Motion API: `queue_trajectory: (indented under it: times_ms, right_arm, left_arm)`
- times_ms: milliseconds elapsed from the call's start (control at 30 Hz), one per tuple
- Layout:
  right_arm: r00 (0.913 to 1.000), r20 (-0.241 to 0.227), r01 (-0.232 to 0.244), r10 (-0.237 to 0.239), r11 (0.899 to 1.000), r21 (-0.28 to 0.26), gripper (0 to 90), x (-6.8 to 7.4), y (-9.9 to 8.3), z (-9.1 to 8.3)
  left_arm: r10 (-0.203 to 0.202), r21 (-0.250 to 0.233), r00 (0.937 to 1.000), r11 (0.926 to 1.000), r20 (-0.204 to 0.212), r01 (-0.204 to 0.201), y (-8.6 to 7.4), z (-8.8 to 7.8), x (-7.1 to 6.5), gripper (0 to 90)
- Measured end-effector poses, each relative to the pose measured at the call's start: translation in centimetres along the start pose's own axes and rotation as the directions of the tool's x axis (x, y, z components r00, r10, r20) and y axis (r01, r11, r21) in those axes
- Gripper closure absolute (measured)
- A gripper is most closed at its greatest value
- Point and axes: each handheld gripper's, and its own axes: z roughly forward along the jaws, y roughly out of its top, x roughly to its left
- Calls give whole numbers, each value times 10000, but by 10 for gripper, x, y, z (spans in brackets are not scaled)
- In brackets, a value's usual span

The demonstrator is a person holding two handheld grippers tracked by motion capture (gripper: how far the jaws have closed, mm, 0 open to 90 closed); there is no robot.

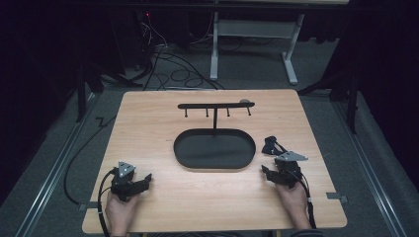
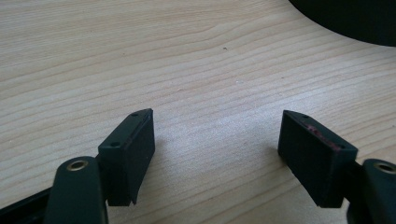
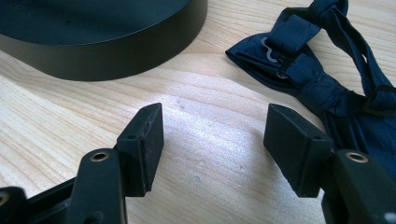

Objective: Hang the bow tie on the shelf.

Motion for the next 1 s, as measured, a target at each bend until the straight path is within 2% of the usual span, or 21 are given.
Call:
queue_trajectory:
  times_ms: [1000]
  right_arm:
    - [9999,-120,8,-8,10000,-14,398,-1,0,0]
  left_arm:
    - [-5,-26,10000,10000,-31,5,0,0,-1,276]
